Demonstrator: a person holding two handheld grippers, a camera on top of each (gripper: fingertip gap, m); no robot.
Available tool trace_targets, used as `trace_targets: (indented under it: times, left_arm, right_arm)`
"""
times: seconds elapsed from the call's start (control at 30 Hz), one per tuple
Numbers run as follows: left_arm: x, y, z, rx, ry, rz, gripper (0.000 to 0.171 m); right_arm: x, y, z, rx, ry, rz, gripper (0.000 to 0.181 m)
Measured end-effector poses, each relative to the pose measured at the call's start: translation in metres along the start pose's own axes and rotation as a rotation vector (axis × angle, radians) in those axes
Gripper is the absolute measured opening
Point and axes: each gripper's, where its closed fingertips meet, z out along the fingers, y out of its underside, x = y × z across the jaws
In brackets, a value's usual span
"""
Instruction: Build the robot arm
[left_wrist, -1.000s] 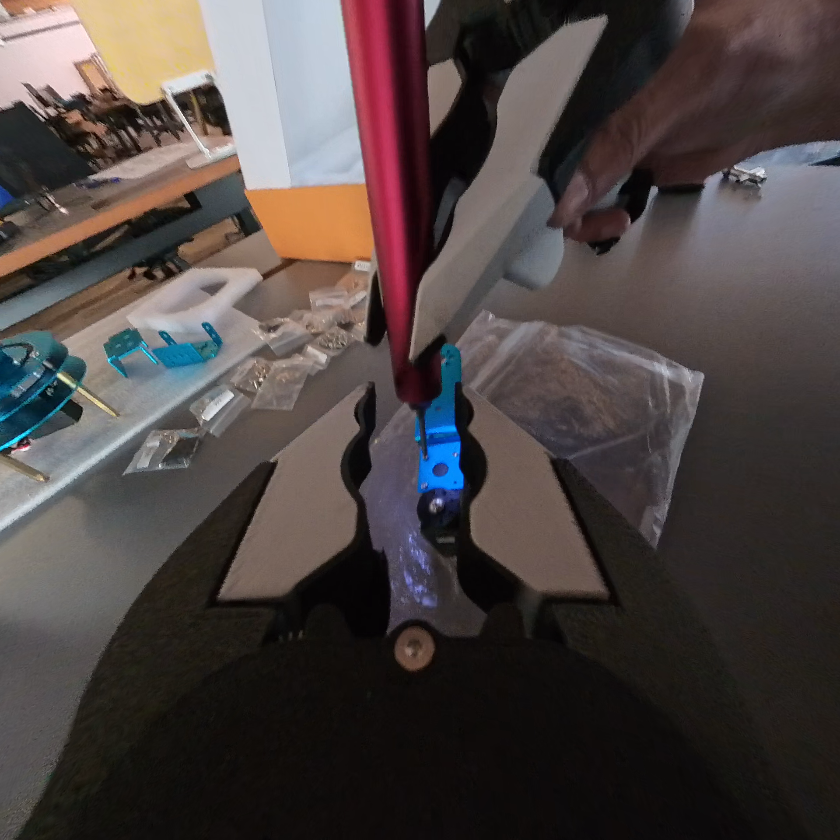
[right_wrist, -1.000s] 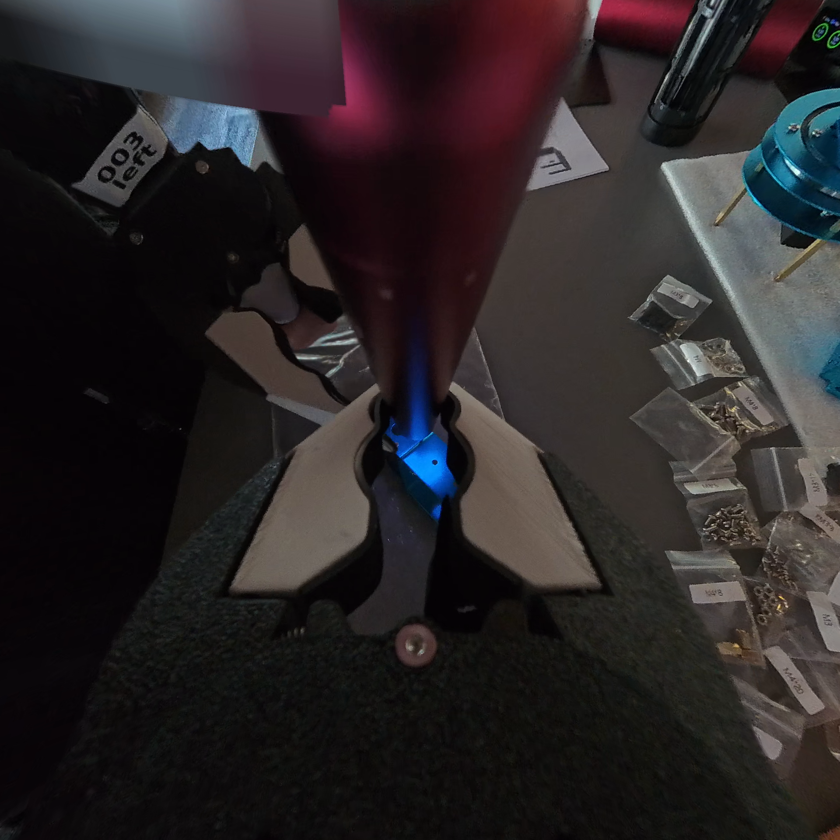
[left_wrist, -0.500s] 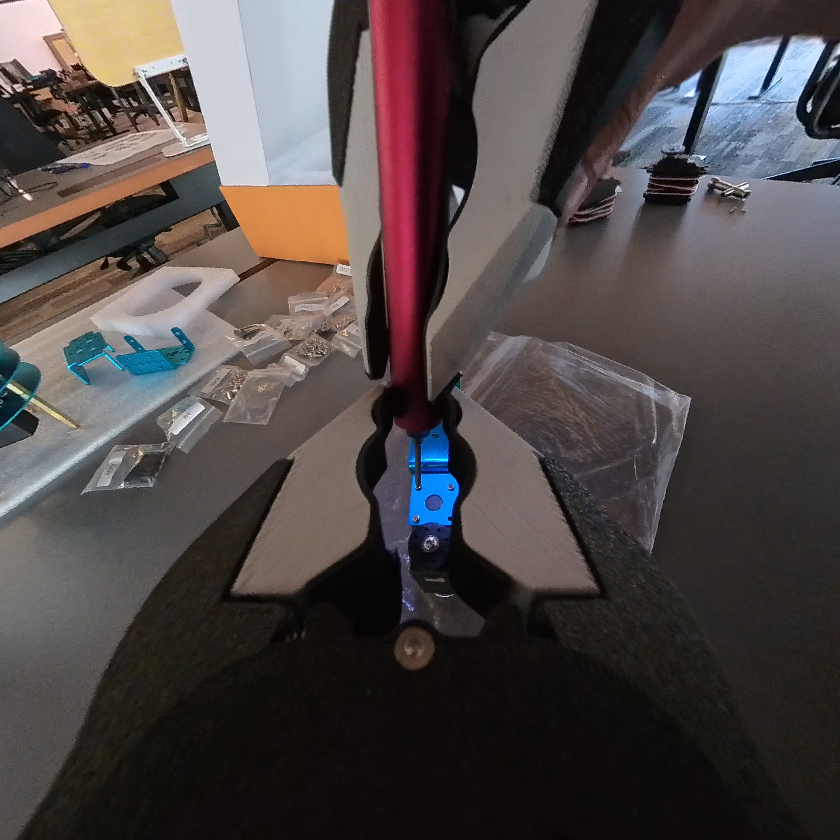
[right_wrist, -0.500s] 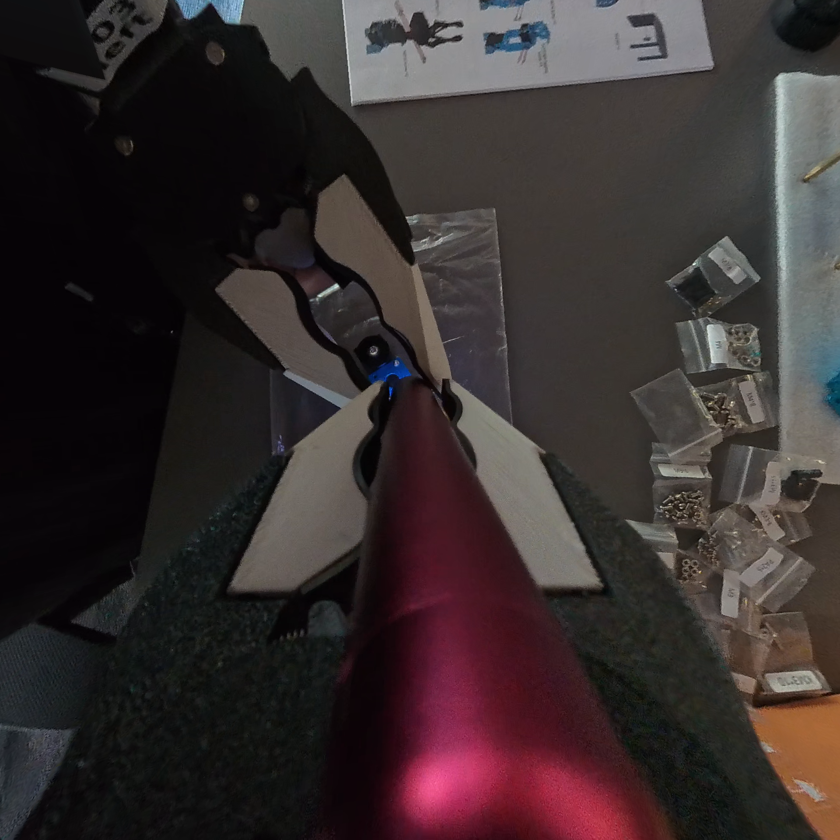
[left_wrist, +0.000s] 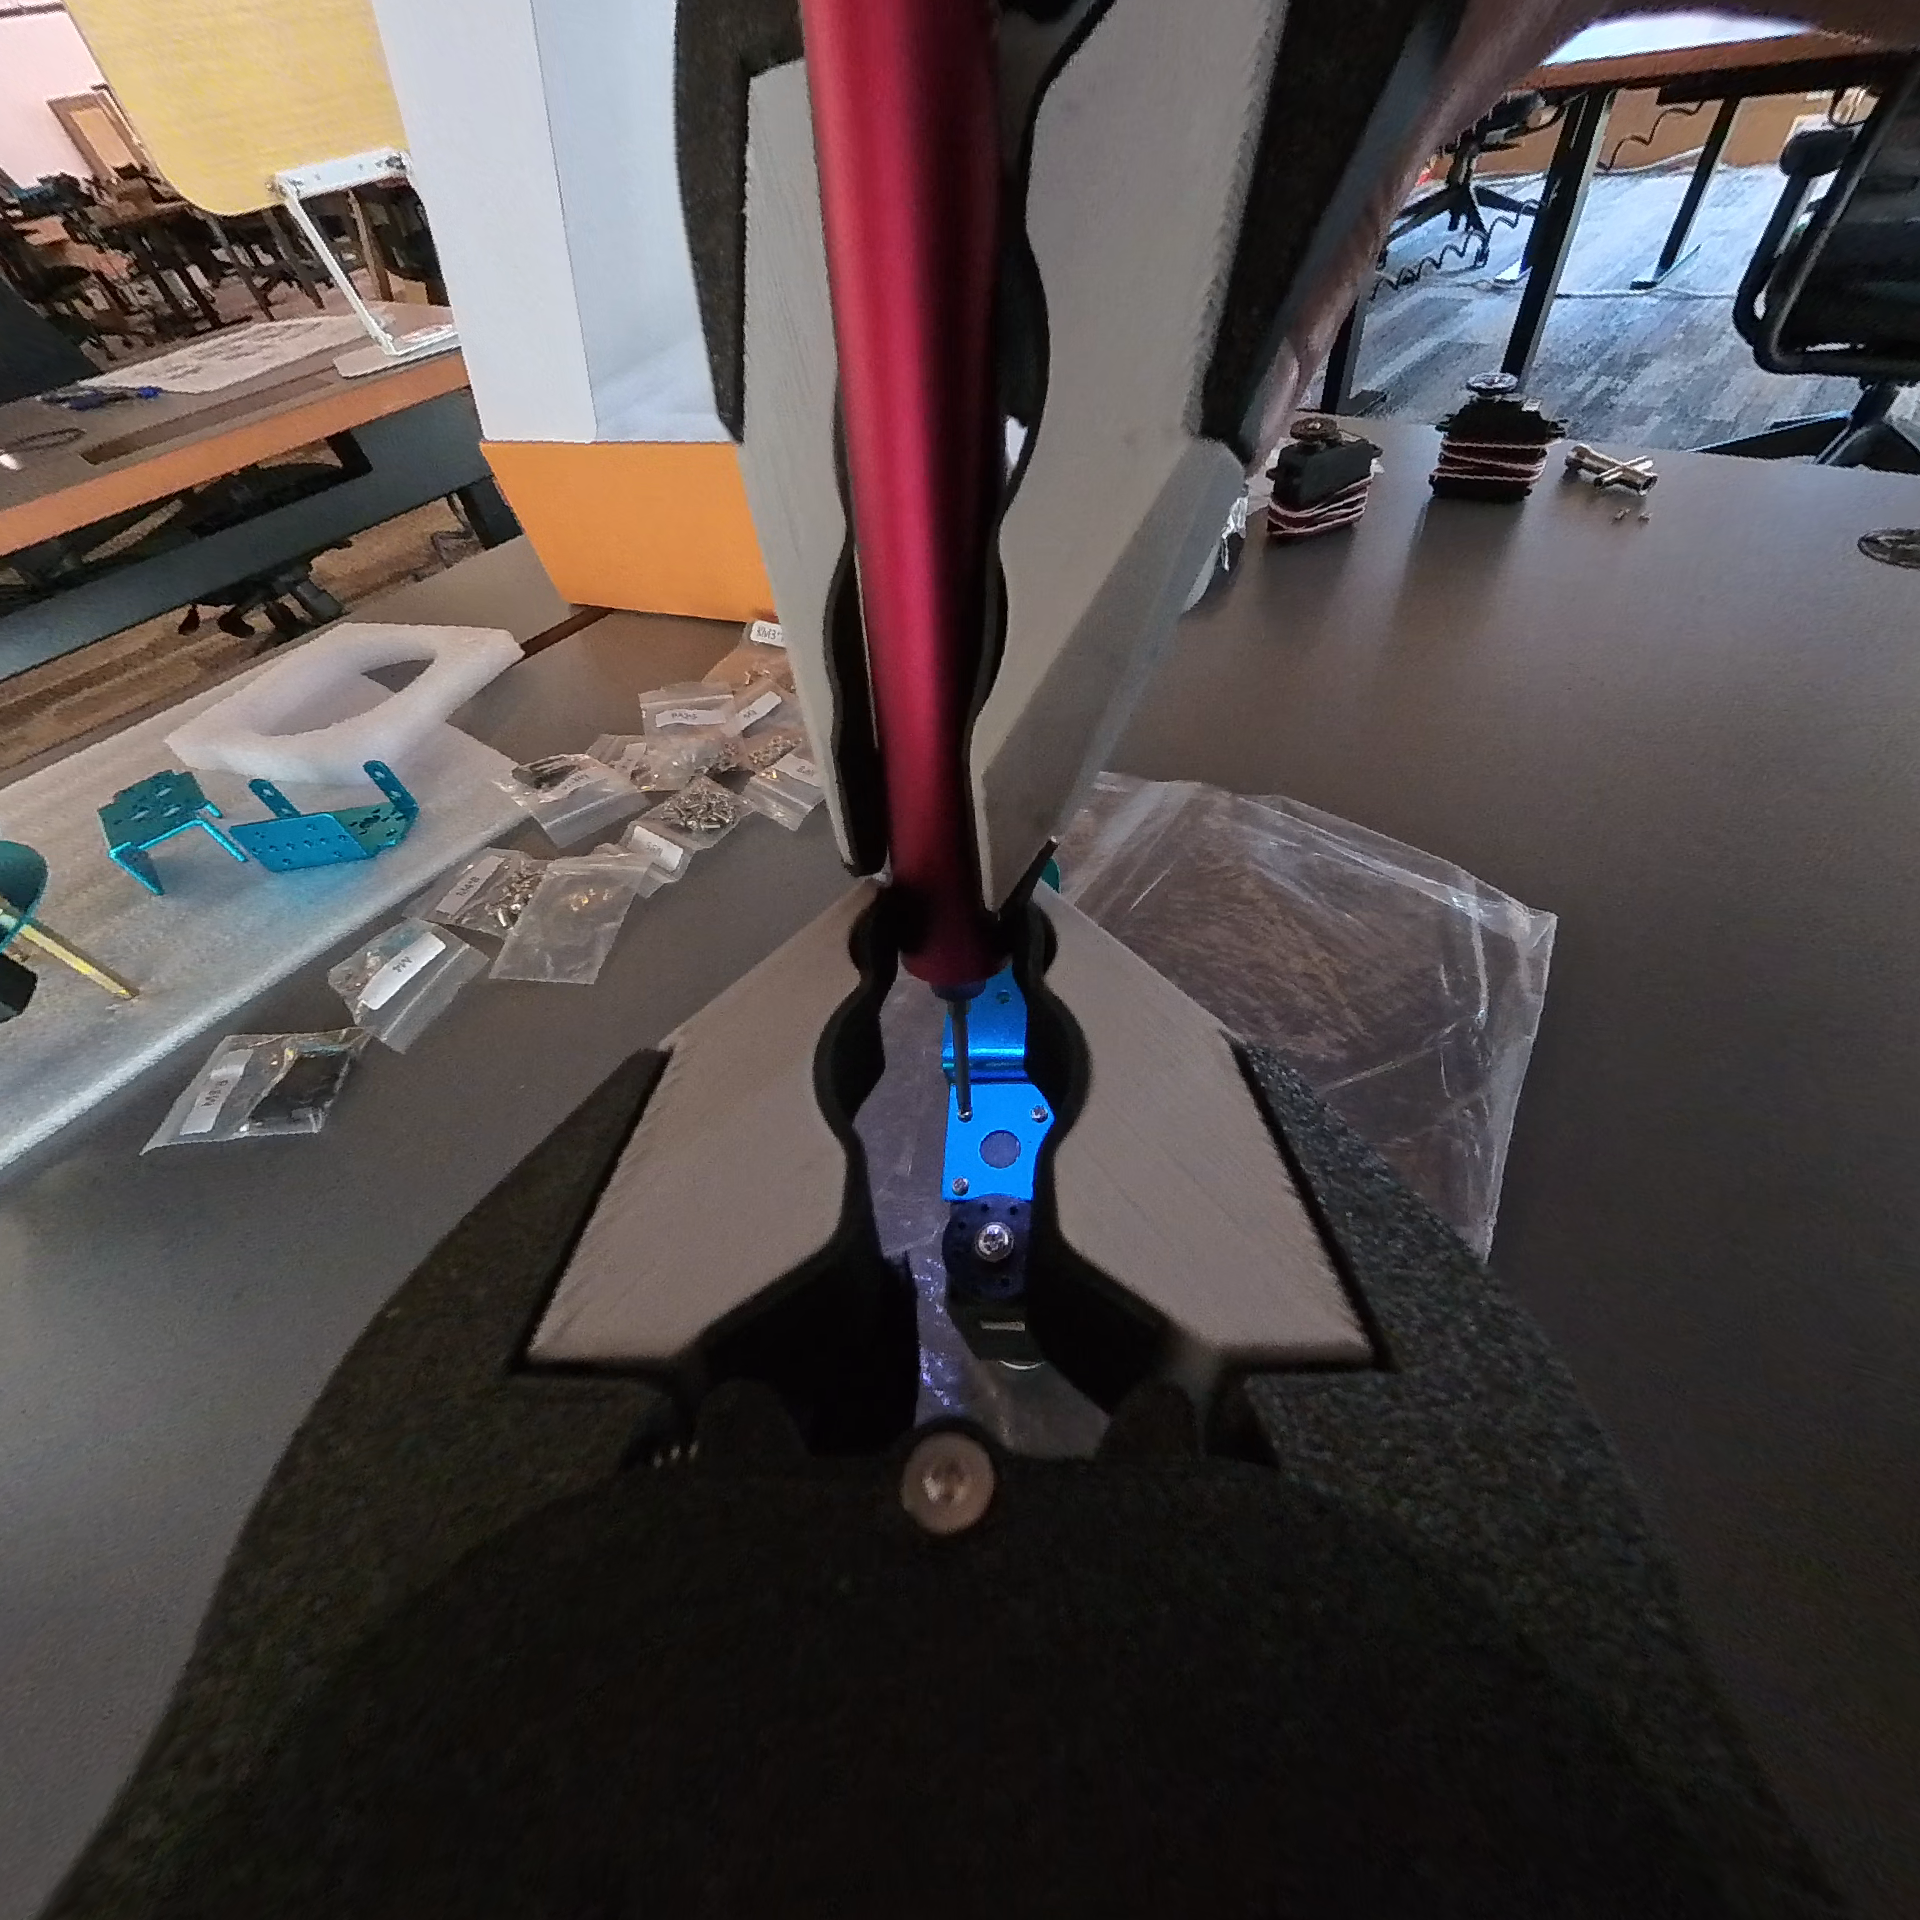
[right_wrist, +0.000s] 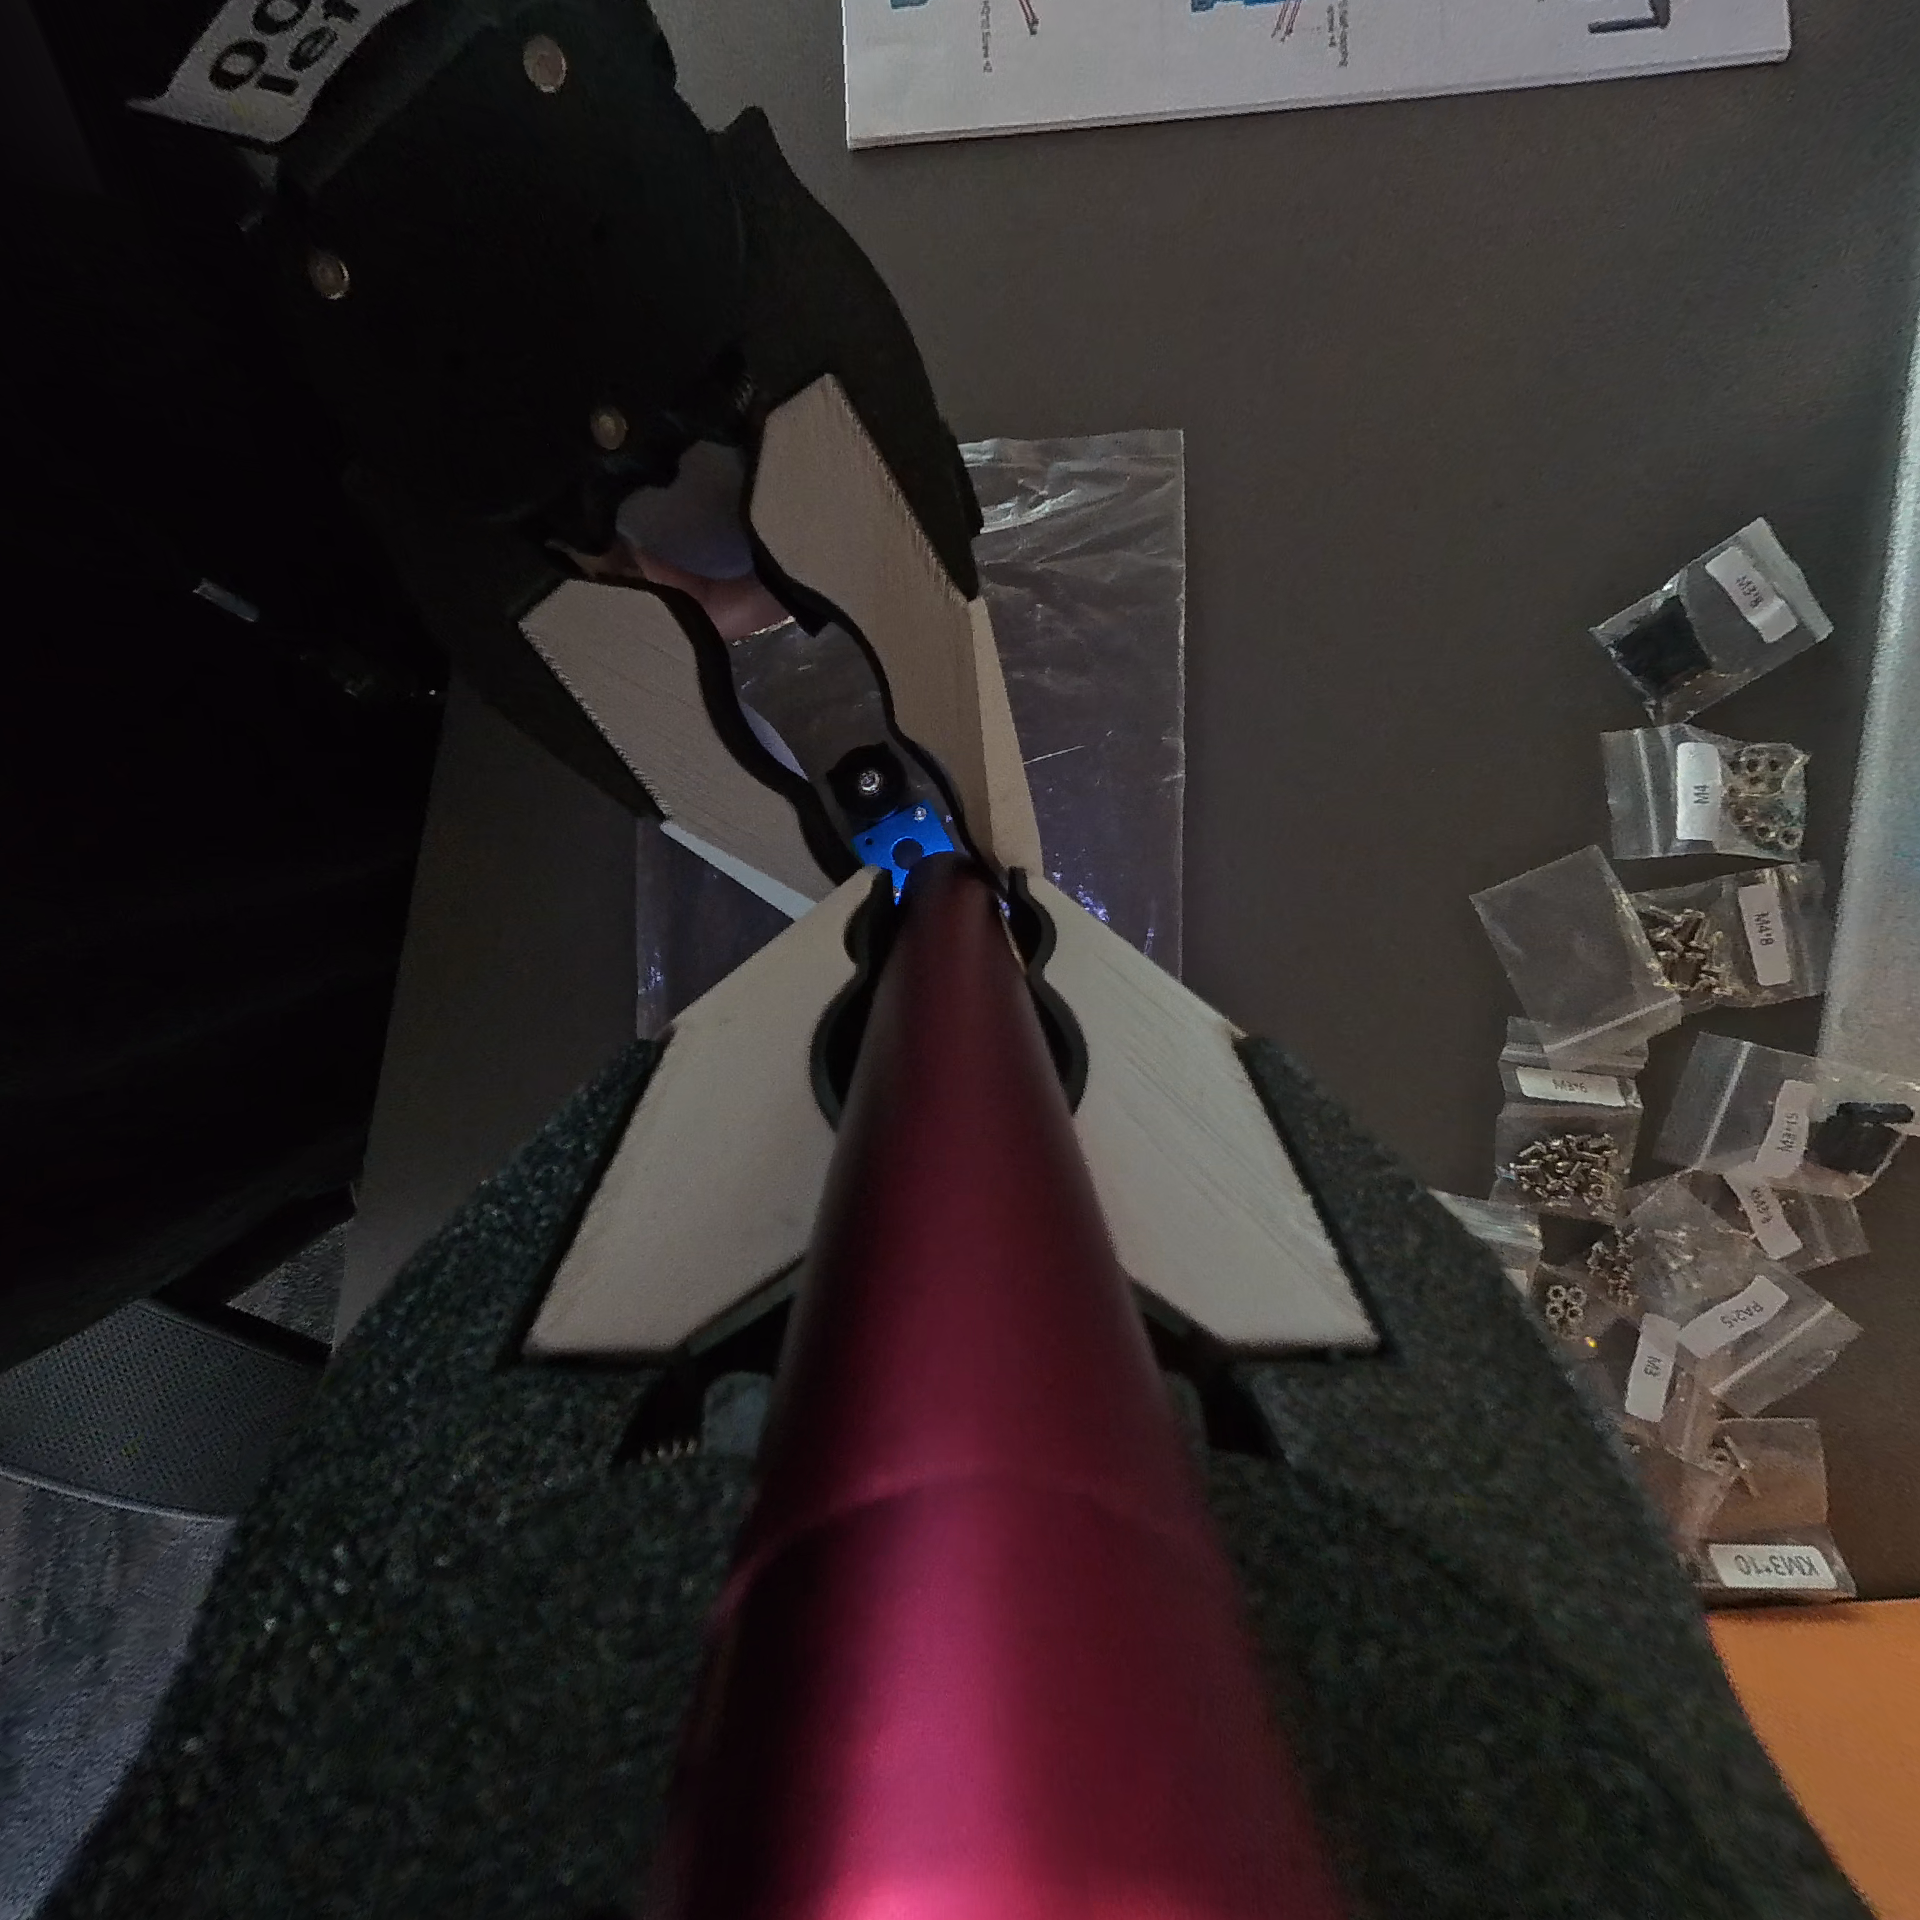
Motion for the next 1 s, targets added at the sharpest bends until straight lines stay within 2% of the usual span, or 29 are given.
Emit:
trace_targets:
  times: [0.47, 1.0]
  left_arm:
    - [-0.0029, 0.0006, -0.0011, 0.004, -0.017, 0.004, 0.02]
    - [0.0008, -0.0004, -0.0021, 0.025, 0.002, -0.02, 0.021]
  right_arm:
    - [0.0011, -0.0015, 0.0015, 0.005, 0.011, -0.005, 0.021]
    - [0.0009, -0.0018, 0.0004, -0.074, 0.016, -0.03, 0.026]
